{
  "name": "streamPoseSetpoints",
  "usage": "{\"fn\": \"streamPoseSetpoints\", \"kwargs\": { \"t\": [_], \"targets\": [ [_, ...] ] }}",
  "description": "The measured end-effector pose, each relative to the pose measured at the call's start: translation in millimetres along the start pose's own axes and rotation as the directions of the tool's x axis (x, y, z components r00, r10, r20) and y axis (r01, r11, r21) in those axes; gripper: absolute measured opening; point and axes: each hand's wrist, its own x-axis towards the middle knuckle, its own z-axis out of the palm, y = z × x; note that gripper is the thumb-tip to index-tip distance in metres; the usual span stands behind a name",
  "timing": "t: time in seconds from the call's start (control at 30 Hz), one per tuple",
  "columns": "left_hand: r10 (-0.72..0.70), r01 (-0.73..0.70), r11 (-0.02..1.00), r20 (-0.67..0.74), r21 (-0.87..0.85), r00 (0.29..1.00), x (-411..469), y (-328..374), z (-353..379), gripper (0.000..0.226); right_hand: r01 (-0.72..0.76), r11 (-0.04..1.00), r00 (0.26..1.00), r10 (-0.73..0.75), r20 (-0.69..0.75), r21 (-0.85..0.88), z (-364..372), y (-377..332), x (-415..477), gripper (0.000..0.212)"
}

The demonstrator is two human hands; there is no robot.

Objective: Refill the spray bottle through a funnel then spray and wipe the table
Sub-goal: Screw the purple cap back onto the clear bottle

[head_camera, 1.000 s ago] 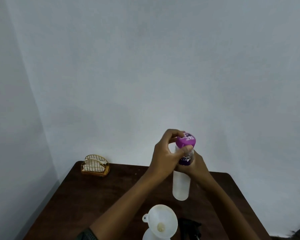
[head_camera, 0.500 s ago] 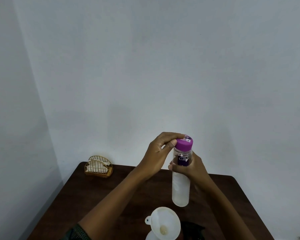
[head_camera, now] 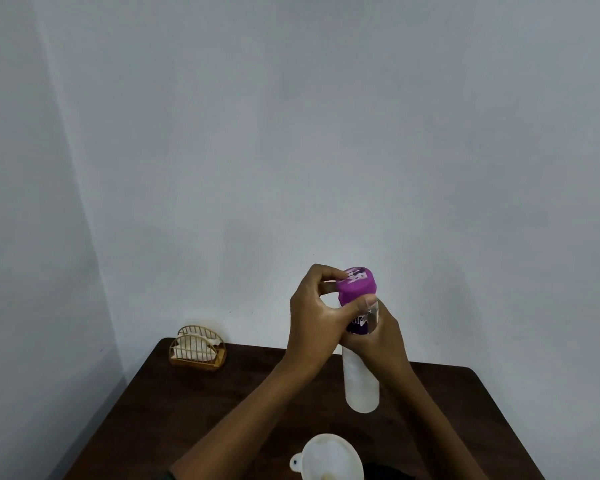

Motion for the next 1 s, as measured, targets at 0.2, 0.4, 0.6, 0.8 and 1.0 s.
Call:
{"fn": "streamPoseSetpoints", "kwargs": {
  "t": [0.2,0.4,0.6,0.8,1.0],
  "targets": [
    [0.01,-0.014,1.0,0.16,0.024,0.987,10.1,4.8,-6.7,0.039,-0.011,0.999,0.999,0.009,-0.047,-0.034,1.4,-4.7,3.2,0.051],
    [0.052,-0.092,0.992,0.379,0.088,0.924,22.8,7.5,-28.6,0.034,-0.05,0.999,0.998,0.05,0.031,-0.018,-8.6,-14.0,-1.6,0.054],
    [0.015,-0.036,0.998,0.407,0.042,0.913,23.6,8.9,-32.3,0.034,-0.065,0.998,0.997,0.064,0.049,0.009,-8.2,-22.9,-2.8,0.052],
    [-0.049,0.101,0.988,0.386,-0.116,0.921,26.3,15.7,-35.3,0.027,-0.05,0.999,0.996,0.049,0.077,0.013,-10.8,-30.3,1.1,0.053],
    [0.046,-0.055,0.998,0.346,0.016,0.937,27.9,15.2,-32.0,0.035,-0.008,1.0,0.996,0.006,0.094,0.019,-9.0,-34.4,2.1,0.051]
  ]
}}
